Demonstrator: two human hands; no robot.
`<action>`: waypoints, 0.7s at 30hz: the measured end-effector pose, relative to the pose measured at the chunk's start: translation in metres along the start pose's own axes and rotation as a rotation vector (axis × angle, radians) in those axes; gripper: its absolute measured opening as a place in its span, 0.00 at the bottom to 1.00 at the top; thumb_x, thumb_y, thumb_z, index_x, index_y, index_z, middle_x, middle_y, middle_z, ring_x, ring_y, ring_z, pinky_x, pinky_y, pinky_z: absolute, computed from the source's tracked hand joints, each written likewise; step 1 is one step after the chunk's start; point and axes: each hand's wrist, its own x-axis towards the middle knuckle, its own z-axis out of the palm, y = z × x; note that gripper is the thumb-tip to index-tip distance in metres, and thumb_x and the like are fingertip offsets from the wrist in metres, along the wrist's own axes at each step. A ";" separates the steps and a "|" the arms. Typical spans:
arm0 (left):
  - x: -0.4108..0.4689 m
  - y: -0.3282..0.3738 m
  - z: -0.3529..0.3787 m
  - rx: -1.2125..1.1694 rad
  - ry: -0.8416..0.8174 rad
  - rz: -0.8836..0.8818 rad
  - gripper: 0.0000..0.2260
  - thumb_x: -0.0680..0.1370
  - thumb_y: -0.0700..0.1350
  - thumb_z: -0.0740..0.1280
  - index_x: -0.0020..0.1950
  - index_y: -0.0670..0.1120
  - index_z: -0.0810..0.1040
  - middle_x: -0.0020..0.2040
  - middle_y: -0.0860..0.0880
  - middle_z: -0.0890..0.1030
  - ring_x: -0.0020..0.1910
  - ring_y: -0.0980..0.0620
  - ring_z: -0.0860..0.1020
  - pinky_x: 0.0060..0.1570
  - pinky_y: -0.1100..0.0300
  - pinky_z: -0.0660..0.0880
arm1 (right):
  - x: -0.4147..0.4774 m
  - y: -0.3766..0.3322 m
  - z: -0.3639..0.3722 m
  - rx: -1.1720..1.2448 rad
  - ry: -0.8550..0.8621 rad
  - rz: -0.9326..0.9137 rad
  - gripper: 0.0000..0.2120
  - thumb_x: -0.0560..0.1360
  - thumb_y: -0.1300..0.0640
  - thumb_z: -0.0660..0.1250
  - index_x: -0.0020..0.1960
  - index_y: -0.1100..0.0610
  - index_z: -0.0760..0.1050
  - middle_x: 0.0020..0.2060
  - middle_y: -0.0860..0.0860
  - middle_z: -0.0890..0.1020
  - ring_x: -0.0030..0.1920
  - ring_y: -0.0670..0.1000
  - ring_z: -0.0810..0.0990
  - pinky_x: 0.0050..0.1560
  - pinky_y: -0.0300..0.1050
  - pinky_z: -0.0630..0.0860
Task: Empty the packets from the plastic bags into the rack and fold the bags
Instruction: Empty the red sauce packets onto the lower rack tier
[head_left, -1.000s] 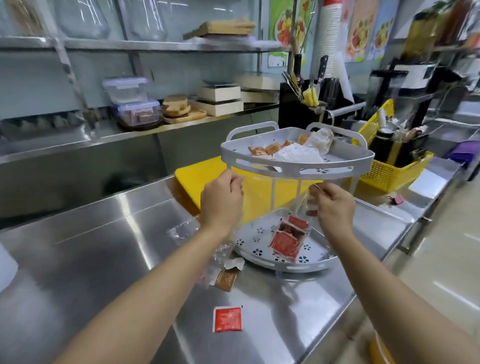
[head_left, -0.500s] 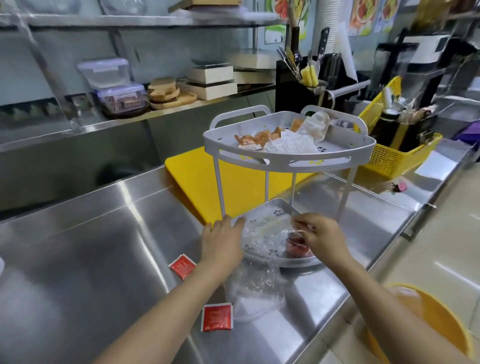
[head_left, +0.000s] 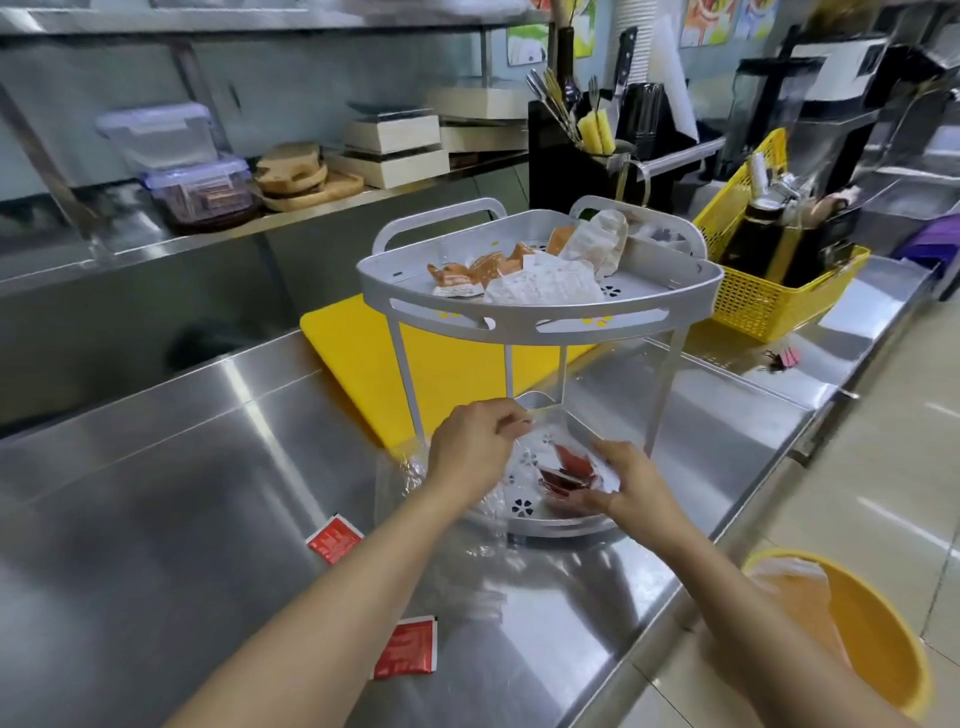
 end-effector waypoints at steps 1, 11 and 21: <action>0.001 0.000 -0.001 -0.033 -0.003 0.009 0.06 0.76 0.46 0.66 0.47 0.47 0.83 0.46 0.48 0.85 0.48 0.45 0.80 0.48 0.49 0.76 | 0.002 0.009 0.001 0.012 -0.022 0.044 0.25 0.67 0.54 0.73 0.63 0.52 0.73 0.58 0.51 0.77 0.59 0.52 0.74 0.57 0.45 0.68; 0.013 -0.002 -0.005 -0.209 0.198 0.101 0.06 0.74 0.41 0.68 0.46 0.43 0.84 0.46 0.50 0.84 0.48 0.54 0.77 0.50 0.65 0.72 | 0.025 0.006 -0.015 0.034 0.399 -0.127 0.05 0.72 0.64 0.68 0.45 0.62 0.82 0.42 0.59 0.84 0.44 0.61 0.82 0.45 0.52 0.76; -0.003 -0.079 0.004 -0.248 0.230 -0.526 0.02 0.76 0.40 0.66 0.45 0.42 0.78 0.41 0.45 0.74 0.42 0.43 0.73 0.39 0.57 0.66 | 0.010 0.039 0.021 -0.233 0.241 -0.468 0.07 0.67 0.58 0.65 0.36 0.56 0.81 0.35 0.52 0.83 0.33 0.54 0.82 0.27 0.40 0.76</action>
